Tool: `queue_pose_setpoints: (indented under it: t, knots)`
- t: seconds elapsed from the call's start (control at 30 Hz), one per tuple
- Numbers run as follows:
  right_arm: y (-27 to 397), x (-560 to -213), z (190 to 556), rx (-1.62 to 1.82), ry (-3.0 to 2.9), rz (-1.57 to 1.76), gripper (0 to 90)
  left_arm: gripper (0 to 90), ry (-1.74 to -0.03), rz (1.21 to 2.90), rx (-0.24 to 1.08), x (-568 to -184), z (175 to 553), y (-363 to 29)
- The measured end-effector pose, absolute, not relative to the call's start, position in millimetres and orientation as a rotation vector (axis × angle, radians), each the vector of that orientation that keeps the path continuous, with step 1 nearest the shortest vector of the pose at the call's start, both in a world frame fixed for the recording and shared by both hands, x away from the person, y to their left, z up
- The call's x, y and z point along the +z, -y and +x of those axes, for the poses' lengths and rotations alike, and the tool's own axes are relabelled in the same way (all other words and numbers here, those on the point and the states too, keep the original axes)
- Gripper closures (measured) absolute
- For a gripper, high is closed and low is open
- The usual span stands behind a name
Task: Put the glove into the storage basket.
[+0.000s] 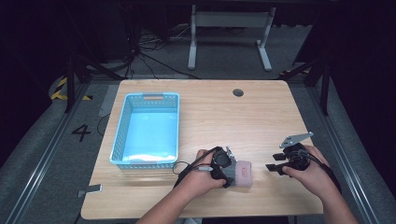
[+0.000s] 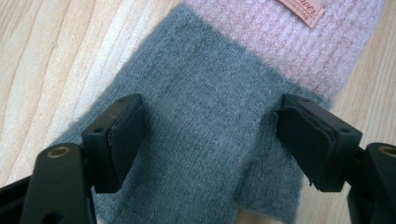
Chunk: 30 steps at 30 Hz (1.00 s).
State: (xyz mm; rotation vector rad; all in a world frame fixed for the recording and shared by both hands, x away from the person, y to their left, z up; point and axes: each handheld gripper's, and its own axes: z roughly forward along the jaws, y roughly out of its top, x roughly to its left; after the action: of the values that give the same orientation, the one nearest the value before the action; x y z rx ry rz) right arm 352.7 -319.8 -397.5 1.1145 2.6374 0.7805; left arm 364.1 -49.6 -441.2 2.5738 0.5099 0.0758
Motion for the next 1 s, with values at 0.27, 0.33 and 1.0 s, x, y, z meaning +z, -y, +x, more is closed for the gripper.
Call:
queue_pose_setpoints:
  t: [0.27, 0.33, 1.0]
  knots:
    - [318, -398, 353, 0.778, -2.627, 1.108, 44.3, 32.6, -0.546, 2.576, 0.096, -441, 362, 51]
    - [318, -397, 352, 0.782, -2.622, 1.105, 44.3, 36.5, -0.542, 2.581, 0.098, -440, 361, 52]
    - [324, -395, 355, 0.806, -2.599, 1.122, 44.3, 70.1, -0.537, 2.59, 0.083, -430, 355, 54]
